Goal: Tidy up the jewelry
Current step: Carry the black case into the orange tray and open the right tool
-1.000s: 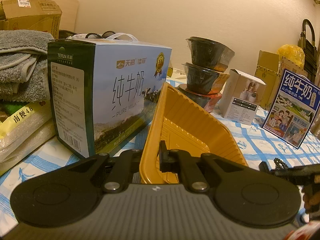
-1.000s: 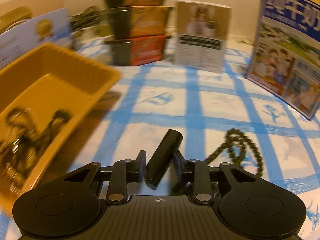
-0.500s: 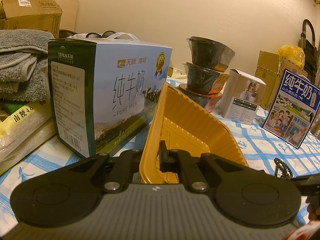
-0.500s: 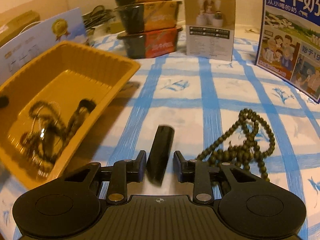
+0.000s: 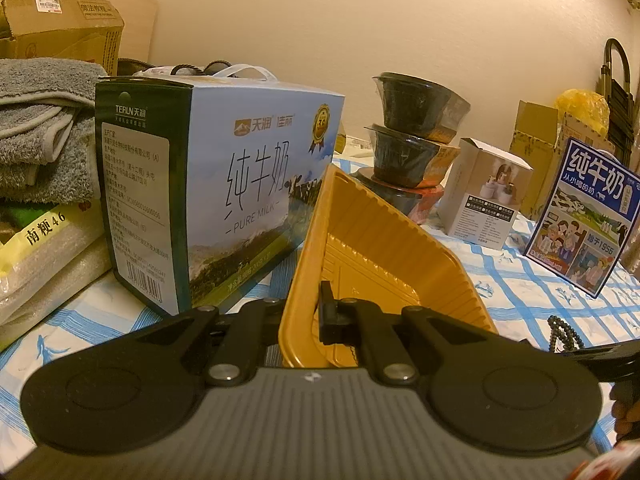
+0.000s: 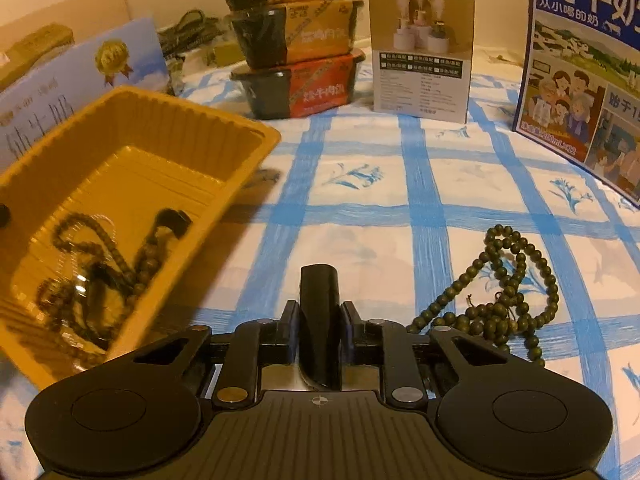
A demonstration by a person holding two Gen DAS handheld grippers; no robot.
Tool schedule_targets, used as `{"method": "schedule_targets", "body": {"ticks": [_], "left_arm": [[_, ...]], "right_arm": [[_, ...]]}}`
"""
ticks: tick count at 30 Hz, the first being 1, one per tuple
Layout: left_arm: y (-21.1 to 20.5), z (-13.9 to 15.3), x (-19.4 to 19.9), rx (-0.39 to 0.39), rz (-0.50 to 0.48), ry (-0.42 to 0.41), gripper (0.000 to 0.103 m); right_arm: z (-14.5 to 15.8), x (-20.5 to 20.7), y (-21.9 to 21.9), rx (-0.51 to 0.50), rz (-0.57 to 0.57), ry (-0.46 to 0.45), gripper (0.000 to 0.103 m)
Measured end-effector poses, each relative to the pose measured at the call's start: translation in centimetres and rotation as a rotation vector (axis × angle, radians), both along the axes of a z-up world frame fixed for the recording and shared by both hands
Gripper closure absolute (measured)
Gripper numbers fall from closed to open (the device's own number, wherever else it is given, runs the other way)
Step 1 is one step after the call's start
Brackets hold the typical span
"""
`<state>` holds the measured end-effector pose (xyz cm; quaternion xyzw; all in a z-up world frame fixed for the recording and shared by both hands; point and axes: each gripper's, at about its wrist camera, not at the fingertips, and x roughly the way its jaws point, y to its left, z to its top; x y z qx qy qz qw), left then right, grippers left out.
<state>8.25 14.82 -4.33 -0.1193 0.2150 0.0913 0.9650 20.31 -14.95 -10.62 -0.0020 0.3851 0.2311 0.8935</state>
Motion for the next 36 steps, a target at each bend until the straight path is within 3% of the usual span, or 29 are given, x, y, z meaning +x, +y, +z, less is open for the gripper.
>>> {"method": "schedule_targets", "body": {"ticks": [5,12,19,29,32,34,36], "left_arm": [[0.0,0.0,0.0,0.001,0.001,0.000,0.097],[0.0,0.0,0.1,0.000,-0.001,0.001,0.097],[-0.1,0.1,0.1,0.002,-0.003,-0.001,0.097],[-0.1,0.2,0.2,0.005,-0.003,-0.002,0.097],[-0.2,0.1,0.2,0.005,-0.004,-0.002,0.097],[-0.2,0.1,0.2,0.004,-0.003,-0.002,0.097],[-0.1,0.1,0.2,0.000,-0.001,-0.003,0.097]], "right_arm": [[2.7,-0.8,-0.2,0.125,0.006,-0.020,0.081],[5.0,-1.6,2.5,0.284,0.122,0.008,0.081],[3.8,-1.7,7.0,0.243,0.212,0.022,0.081],[2.5,-1.0,9.7,0.200,0.238,-0.044,0.081],[2.8,-1.1,9.2,0.226,0.227,-0.037,0.072],[3.2,-1.6,8.3,0.236,0.220,-0.052,0.059],[3.6,-2.3,7.4,0.236,0.204,-0.066,0.057]]}}
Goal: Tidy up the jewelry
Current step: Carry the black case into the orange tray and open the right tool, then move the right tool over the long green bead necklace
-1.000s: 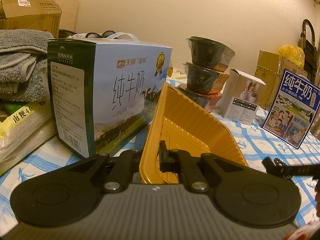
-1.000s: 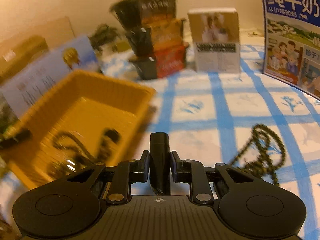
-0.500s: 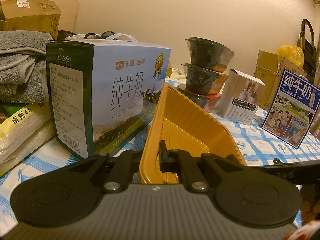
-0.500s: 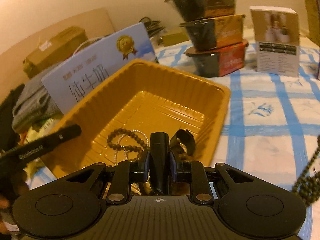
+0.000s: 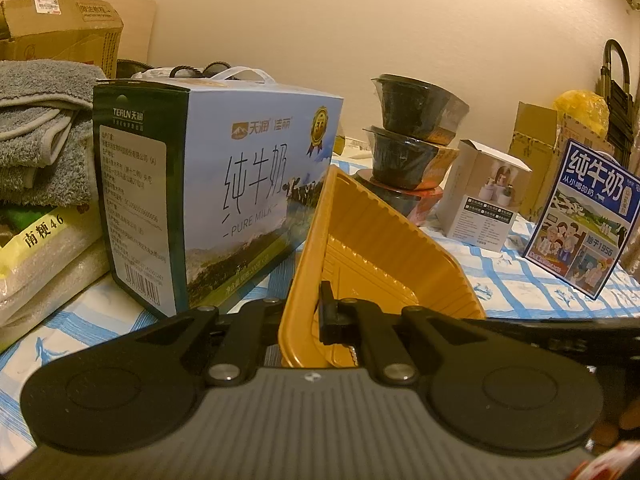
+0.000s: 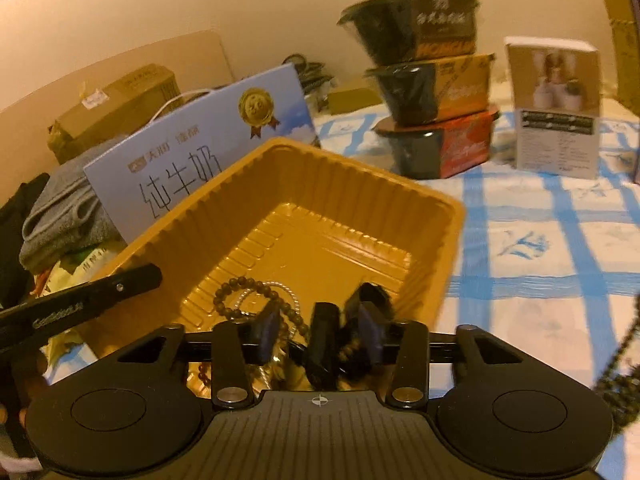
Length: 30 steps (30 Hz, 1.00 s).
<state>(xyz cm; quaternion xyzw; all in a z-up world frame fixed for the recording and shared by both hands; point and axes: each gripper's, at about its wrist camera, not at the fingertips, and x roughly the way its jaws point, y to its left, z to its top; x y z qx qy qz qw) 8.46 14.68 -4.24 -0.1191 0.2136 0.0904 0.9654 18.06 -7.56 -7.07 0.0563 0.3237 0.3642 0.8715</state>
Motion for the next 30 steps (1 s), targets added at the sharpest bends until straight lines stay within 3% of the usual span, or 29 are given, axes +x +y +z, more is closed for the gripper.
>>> {"method": "schedule_targets", "body": {"ticks": [18,30], "left_arm": [[0.1,-0.1,0.0,0.003,0.002,0.002,0.097],[0.0,0.0,0.0,0.005,0.003,0.003,0.097]], "right_arm": [[-0.6,-2.6,-11.1,-0.062,-0.249,0.062,0.052],[-1.1,-2.7,-13.9,-0.097,-0.313,0.085,0.052]]}}
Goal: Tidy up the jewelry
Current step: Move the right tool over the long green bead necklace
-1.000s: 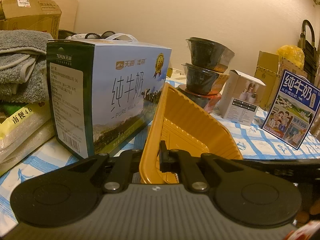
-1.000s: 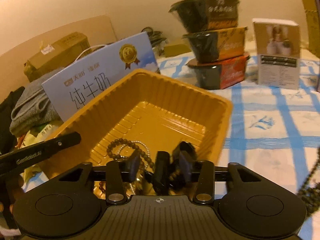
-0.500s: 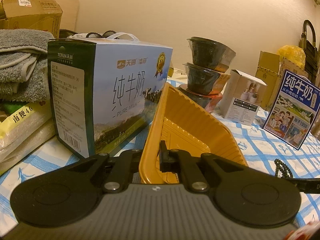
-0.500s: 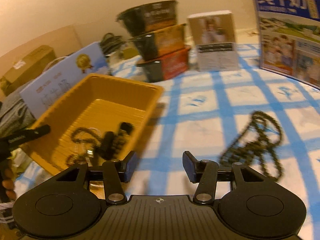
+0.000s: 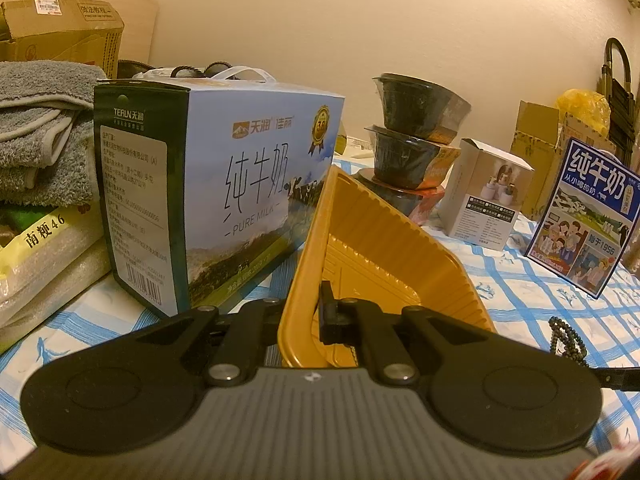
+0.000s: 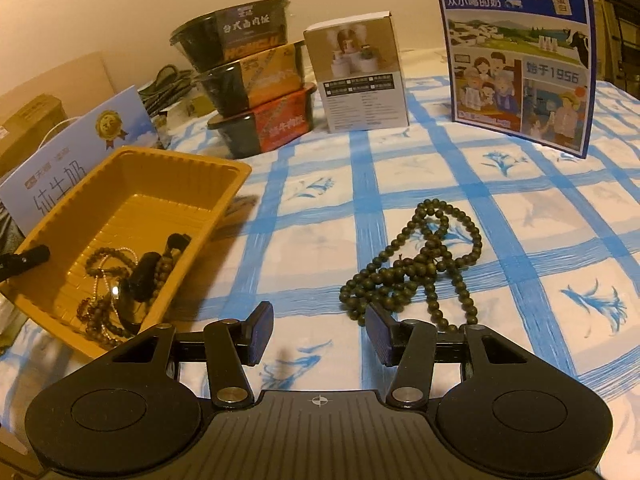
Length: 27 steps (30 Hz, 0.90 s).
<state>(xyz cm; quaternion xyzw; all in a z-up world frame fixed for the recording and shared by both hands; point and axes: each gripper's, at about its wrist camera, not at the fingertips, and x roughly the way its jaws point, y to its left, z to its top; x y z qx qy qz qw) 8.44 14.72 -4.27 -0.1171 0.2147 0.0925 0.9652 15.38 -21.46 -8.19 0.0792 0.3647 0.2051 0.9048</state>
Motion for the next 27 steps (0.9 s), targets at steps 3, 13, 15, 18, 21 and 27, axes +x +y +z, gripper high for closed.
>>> {"method": "schedule_targets", "body": {"ticks": [3,13,15,18,21,27], "left_arm": [[0.0,0.0,0.0,0.000,0.000,0.000,0.097],[0.0,0.0,0.0,-0.002,0.000,0.001,0.097],[0.0,0.0,0.0,-0.001,0.000,0.001,0.097],[0.0,0.0,0.0,-0.001,0.000,0.001,0.097],[0.0,0.0,0.0,-0.002,0.000,0.001,0.097],[-0.1,0.0,0.0,0.001,-0.001,0.001,0.097]], "right_arm": [[0.1,0.0,0.0,-0.002,0.001,-0.002,0.052],[0.1,0.3,0.1,-0.009,-0.005,-0.003,0.051],[0.1,0.4,0.0,-0.012,-0.009,-0.004,0.051],[0.1,0.6,-0.2,-0.017,-0.013,-0.005,0.051],[-0.1,0.8,-0.5,-0.028,-0.029,0.002,0.051],[-0.7,1.4,-1.6,-0.042,-0.078,0.012,0.037]]}}
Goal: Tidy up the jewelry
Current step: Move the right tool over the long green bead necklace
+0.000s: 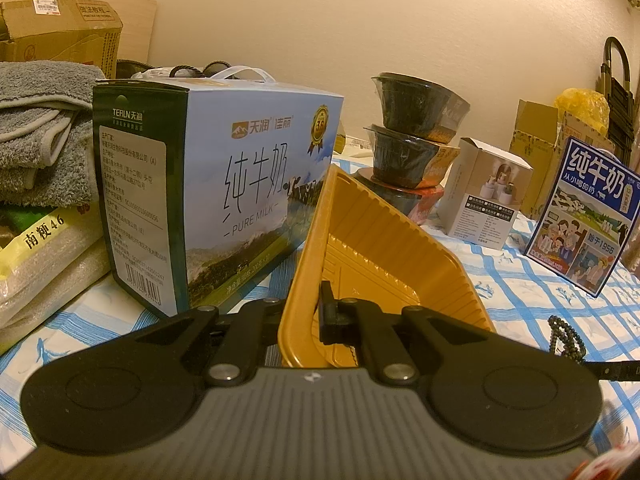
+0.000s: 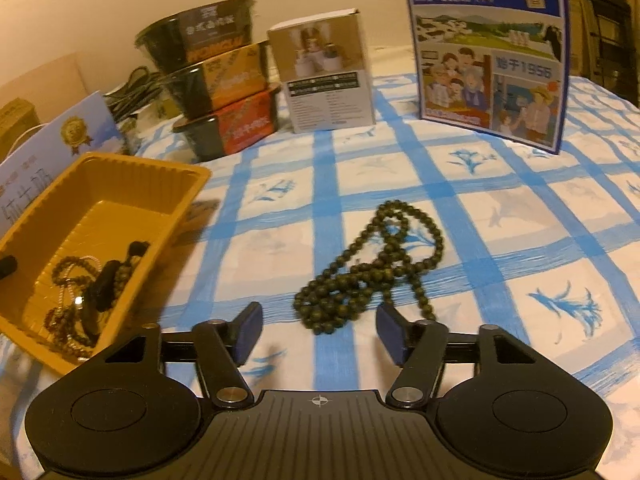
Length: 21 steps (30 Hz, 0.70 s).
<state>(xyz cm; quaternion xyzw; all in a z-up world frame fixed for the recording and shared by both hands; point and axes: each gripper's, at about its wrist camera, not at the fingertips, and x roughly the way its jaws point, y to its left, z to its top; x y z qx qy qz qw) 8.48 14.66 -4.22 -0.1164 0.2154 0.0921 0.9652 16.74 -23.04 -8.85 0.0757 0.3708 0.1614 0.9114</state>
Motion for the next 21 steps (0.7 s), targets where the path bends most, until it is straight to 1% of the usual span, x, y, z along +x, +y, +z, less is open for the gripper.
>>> {"method": "schedule_targets", "body": {"ticks": [6,14,19,21], "left_arm": [[0.0,0.0,0.0,-0.001,0.000,-0.001,0.097],[-0.1,0.0,0.0,0.002,-0.001,-0.001,0.097],[0.0,0.0,0.0,0.001,-0.001,-0.001,0.097],[-0.1,0.0,0.0,0.002,-0.001,-0.001,0.097]], "right_arm": [[-0.4,0.9,-1.1,-0.001,-0.047,0.005,0.035],[-1.3,2.5,-2.4,0.037,-0.123,0.030,0.035],[-2.2,4.5,-3.1,0.093,-0.180,0.066,0.034],[-2.3,5.0,-2.9,0.102,-0.192,0.059,0.033]]}}
